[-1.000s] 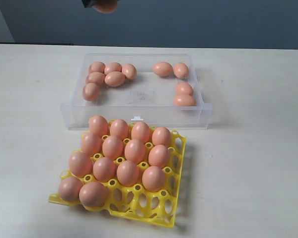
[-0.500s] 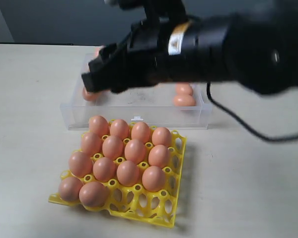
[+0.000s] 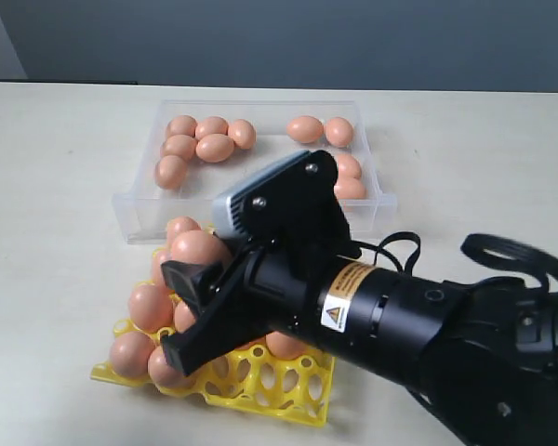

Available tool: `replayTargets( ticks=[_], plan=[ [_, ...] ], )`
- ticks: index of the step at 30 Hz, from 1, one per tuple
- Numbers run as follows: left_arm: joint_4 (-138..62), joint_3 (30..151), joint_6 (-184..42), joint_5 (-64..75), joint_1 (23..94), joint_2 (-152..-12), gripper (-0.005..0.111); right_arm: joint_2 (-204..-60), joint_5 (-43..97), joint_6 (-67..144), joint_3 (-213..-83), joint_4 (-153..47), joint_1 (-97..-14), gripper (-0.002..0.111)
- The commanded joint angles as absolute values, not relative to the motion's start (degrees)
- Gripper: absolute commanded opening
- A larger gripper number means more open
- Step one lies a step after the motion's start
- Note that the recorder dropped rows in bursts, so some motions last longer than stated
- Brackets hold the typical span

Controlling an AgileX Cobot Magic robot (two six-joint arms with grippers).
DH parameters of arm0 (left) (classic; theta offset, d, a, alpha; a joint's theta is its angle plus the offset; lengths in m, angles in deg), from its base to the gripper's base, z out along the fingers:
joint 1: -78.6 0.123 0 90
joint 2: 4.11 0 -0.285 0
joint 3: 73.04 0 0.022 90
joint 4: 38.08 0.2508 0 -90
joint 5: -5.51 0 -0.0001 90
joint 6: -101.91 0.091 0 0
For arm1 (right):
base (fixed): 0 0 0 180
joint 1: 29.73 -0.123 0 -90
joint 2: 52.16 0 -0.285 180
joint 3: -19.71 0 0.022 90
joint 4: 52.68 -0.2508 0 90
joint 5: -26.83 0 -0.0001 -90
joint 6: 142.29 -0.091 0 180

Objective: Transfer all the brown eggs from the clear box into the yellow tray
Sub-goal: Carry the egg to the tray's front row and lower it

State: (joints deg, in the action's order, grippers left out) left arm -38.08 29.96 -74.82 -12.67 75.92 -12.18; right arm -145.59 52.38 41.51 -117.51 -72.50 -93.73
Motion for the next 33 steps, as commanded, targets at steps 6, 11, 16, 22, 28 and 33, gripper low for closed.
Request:
replayTargets(
  ticks=[6,11,16,22,28,33],
  plan=[
    [-38.08,29.74,-74.84,-12.18,75.64,-11.9,0.0,-153.03,63.02,38.73,-116.95,-74.08,-98.81,0.0],
    [-38.08,29.74,-74.84,-12.18,75.64,-11.9,0.0,-155.52,64.55,38.63,-116.71,-79.19,-100.53,0.0],
    [-38.08,29.74,-74.84,-12.18,74.95,-11.9,0.0,-155.49,66.37,38.54,-113.76,-84.22,-101.2,0.0],
    [-38.08,29.74,-74.84,-12.18,73.99,-11.9,0.0,-155.49,64.72,36.14,-111.82,-83.39,-101.2,0.0],
    [-38.08,29.74,-74.84,-12.18,73.99,-11.9,0.0,-155.49,56.51,35.43,-111.82,-82.83,-101.2,0.0],
    [-38.08,29.74,-74.84,-12.18,73.99,-11.9,0.0,-155.49,55.15,35.43,-111.82,-82.83,-101.2,0.0]
  ],
)
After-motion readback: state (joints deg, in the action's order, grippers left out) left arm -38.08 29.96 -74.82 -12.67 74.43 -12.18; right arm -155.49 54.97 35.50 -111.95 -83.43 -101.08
